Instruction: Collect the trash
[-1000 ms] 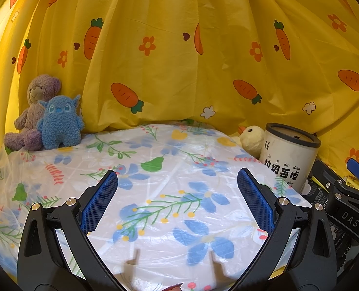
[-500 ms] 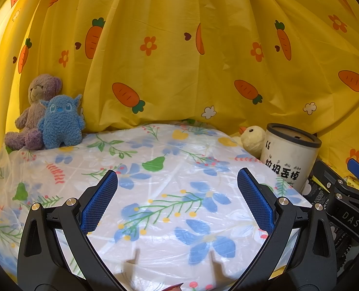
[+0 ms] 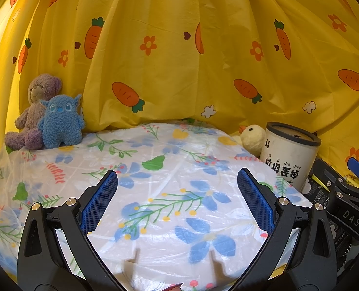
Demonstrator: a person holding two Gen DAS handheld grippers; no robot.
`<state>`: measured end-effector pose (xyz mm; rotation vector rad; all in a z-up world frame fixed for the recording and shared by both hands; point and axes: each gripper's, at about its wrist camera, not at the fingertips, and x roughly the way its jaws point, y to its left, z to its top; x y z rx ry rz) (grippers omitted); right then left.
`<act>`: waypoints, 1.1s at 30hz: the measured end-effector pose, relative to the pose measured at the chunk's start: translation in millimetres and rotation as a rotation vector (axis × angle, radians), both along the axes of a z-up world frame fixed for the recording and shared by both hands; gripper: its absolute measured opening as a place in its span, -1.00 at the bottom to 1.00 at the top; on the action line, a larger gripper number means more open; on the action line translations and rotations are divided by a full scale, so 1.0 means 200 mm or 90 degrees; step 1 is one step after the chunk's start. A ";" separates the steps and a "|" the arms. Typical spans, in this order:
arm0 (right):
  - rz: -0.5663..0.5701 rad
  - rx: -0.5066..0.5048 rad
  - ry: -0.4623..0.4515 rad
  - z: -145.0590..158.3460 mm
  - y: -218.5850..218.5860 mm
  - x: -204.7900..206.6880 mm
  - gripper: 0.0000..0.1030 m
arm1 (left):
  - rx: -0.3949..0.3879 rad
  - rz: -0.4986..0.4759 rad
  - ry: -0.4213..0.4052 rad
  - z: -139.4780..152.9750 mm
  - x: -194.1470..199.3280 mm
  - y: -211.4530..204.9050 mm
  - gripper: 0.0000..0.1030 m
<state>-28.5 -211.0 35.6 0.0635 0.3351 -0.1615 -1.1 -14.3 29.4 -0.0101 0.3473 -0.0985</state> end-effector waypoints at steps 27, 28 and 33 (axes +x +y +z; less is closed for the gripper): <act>0.000 0.002 0.000 0.00 0.00 0.00 0.90 | -0.001 0.001 0.000 0.00 -0.01 -0.01 0.89; 0.001 0.003 0.000 0.00 0.00 -0.01 0.90 | -0.001 0.001 0.000 0.00 -0.01 -0.01 0.89; -0.001 0.001 -0.001 0.00 0.00 -0.01 0.90 | -0.001 0.001 -0.001 0.00 0.00 -0.01 0.89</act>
